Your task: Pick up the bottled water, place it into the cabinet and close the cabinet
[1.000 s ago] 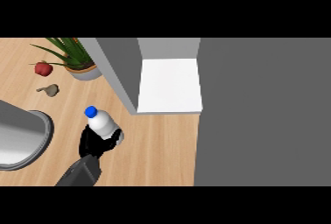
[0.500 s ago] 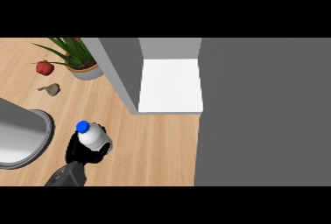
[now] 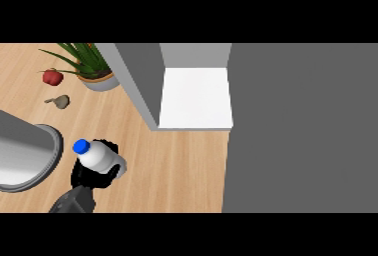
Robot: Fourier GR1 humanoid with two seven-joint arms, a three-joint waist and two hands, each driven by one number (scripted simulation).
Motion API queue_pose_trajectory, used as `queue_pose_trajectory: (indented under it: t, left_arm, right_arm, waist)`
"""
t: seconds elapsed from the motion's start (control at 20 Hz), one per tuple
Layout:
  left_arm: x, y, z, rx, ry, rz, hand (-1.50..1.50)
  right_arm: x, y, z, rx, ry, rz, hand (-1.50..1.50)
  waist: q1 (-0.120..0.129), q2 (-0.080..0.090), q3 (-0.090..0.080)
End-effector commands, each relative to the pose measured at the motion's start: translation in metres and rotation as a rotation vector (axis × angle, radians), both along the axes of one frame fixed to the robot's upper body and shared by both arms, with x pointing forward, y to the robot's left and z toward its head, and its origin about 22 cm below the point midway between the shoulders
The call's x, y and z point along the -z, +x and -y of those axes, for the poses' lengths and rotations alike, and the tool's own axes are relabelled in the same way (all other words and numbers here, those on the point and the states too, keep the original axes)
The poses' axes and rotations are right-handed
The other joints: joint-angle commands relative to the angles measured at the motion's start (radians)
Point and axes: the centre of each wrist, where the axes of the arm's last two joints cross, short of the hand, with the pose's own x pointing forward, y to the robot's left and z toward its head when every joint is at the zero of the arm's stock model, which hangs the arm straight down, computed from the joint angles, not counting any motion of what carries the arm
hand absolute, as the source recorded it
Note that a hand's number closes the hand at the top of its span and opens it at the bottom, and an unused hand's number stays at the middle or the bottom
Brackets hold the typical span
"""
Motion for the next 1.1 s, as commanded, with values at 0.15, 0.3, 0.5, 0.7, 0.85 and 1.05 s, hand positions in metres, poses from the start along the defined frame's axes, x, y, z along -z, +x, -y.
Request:
queue_pose_trajectory:
  t: [0.15, 0.3, 0.5, 0.7, 0.85, 1.05]
  left_arm:
    - [-0.036, 0.01, 0.007, 0.064, -0.016, 0.05, 1.5]
    - [-0.052, 0.005, 0.032, 0.081, -0.007, 0.064, 1.5]
    - [-0.076, 0.018, 0.066, 0.122, 0.01, 0.068, 1.5]
    - [-0.098, 0.015, 0.089, 0.12, 0.041, 0.14, 1.5]
    - [-0.128, 0.051, 0.102, 0.132, 0.058, 0.14, 1.5]
    - [-0.15, 0.047, 0.133, 0.1, 0.132, 0.178, 1.5]
  right_arm:
    - [-0.013, -0.002, -0.012, 0.005, 0.014, 0.009, -1.5]
    - [-0.001, -0.002, 0.001, -0.009, 0.008, -0.007, -1.5]
    - [0.0, 0.006, -0.004, -0.011, 0.027, -0.013, -1.5]
    - [0.002, 0.0, 0.002, -0.027, 0.016, -0.002, -1.5]
    - [0.015, 0.02, -0.016, -0.035, 0.025, -0.022, -1.5]
    - [-0.008, 0.01, -0.032, -0.044, 0.018, -0.023, -1.5]
  waist:
    - [0.013, -0.005, 0.002]
    - [0.012, -0.004, 0.001]
    - [0.006, -0.002, 0.001]
    - [0.002, -0.002, 0.001]
    - [0.001, 0.002, 0.0]
    - [-0.002, 0.0, 0.0]
